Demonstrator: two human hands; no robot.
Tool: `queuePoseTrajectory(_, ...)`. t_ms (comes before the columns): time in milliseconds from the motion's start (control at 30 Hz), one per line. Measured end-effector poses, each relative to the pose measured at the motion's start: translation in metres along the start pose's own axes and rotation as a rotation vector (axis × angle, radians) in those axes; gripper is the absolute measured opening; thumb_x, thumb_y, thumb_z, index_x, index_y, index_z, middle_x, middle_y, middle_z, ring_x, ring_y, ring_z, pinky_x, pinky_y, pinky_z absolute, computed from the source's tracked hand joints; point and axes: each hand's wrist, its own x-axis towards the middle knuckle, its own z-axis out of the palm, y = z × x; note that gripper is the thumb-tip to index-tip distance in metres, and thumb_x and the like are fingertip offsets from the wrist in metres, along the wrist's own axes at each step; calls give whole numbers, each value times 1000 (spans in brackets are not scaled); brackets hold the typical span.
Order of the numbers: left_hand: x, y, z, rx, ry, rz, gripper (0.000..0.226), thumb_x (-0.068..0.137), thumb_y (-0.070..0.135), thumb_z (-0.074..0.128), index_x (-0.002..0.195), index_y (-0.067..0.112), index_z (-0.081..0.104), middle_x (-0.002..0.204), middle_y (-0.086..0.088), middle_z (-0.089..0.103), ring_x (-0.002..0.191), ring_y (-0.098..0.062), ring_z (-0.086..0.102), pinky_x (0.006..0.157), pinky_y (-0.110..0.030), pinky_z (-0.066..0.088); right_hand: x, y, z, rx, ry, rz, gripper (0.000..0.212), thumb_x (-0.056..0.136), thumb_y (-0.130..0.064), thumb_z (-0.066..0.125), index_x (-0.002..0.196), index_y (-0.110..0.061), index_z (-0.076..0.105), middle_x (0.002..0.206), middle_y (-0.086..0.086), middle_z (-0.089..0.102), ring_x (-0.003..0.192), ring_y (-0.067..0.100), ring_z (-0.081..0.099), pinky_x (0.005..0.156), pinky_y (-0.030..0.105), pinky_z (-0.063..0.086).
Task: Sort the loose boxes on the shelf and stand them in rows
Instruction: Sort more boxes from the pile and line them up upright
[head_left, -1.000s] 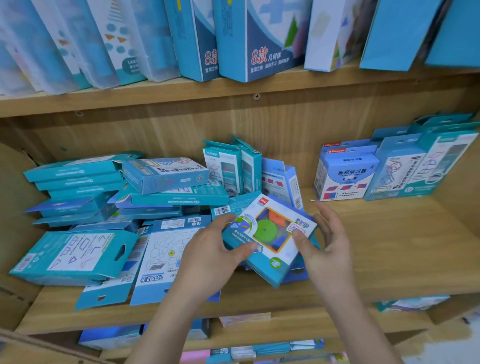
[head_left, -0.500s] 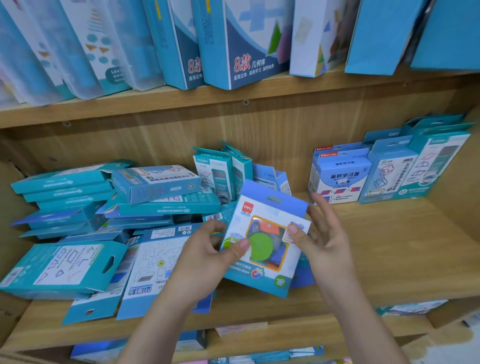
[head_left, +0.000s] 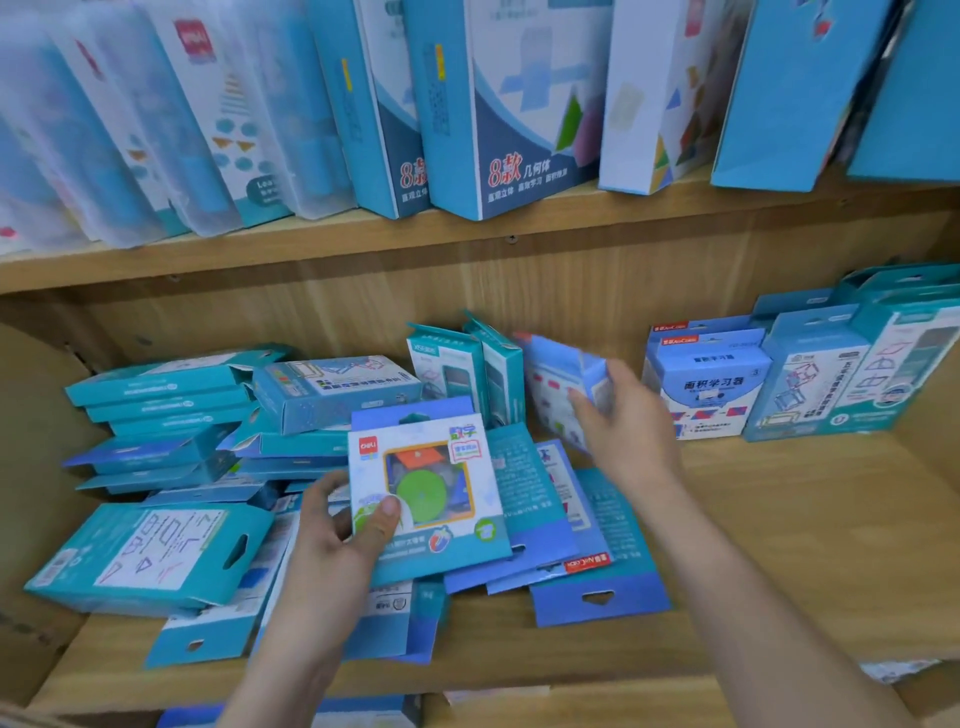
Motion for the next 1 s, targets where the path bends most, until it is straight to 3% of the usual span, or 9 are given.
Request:
queuePoseTrajectory(167, -3, -2, 0, 198, -91, 213, 42, 95, 15, 52, 115, 52, 52, 116, 21, 61, 108, -12, 62, 89, -40, 51, -42, -36, -44, -47, 210, -199, 19, 85, -34, 62, 99, -22, 57, 73, -3, 58, 68, 25, 51, 57, 37, 41)
queuePoseTrajectory(233, -5, 0, 0, 208, -103, 235, 36, 96, 14, 50, 110, 46, 62, 114, 27, 62, 112, -4, 57, 98, -33, 46, -74, -49, -27, -151, 121, -303, 32, 82, -37, 60, 111, -23, 62, 82, -5, 62, 74, 22, 54, 61, 34, 43)
queuePoseTrajectory(333, -12, 8, 1, 122, -140, 210, 24, 94, 29, 50, 105, 42, 67, 112, 30, 63, 108, 15, 52, 84, -8, 39, -112, -51, 12, -286, -53, -356, 47, 84, -48, 49, 119, -19, 62, 113, 3, 67, 94, 26, 61, 71, 37, 53)
queuePoseTrajectory(400, -15, 11, 0, 127, -163, 205, 28, 82, 47, 52, 107, 43, 65, 112, 34, 60, 107, 19, 48, 84, -11, 36, -119, -49, 16, -279, -106, -318, 50, 88, -48, 44, 123, -17, 61, 124, 6, 64, 102, 28, 59, 75, 40, 53)
queuePoseTrajectory(600, -8, 3, 11, 301, -27, 226, 46, 61, 64, 66, 95, 36, 51, 102, 17, 62, 98, -13, 60, 82, -34, 49, -107, -34, 0, -16, -221, -355, 41, 91, -36, 46, 125, -20, 61, 129, -7, 60, 106, 10, 48, 90, 24, 43)
queuePoseTrajectory(700, -6, 1, 16, 300, 36, 227, 40, 69, 49, 76, 89, 31, 47, 91, 15, 67, 86, -23, 63, 75, -43, 49, -90, -31, -16, 375, -409, -48, 25, 87, -29, 66, 111, -36, 67, 104, -18, 65, 76, -1, 52, 73, 16, 45)
queuePoseTrajectory(767, -4, -2, 16, 307, 59, 233, 36, 72, 33, 79, 88, 29, 47, 82, 11, 66, 80, -25, 62, 68, -41, 49, -72, -24, -23, 452, -445, 62, 38, 80, -21, 74, 112, -39, 64, 101, -9, 65, 69, -1, 53, 69, 15, 44)
queuePoseTrajectory(900, -3, -8, 14, 287, 43, 262, 34, 74, 21, 79, 89, 27, 49, 88, 14, 62, 77, -9, 59, 59, -20, 44, -33, -8, -28, 33, -586, 32, 112, 60, -49, 83, 148, -36, 17, 152, -6, 29, 136, 13, 29, 109, 28, 28)
queuePoseTrajectory(1000, -7, -6, 11, 238, -14, 286, 38, 78, 17, 75, 104, 34, 52, 96, 26, 60, 83, 9, 57, 61, -3, 41, -16, -6, -29, 88, -834, 144, 126, 55, -54, 83, 149, -37, 1, 142, -10, 46, 123, 9, 49, 105, 32, 40)
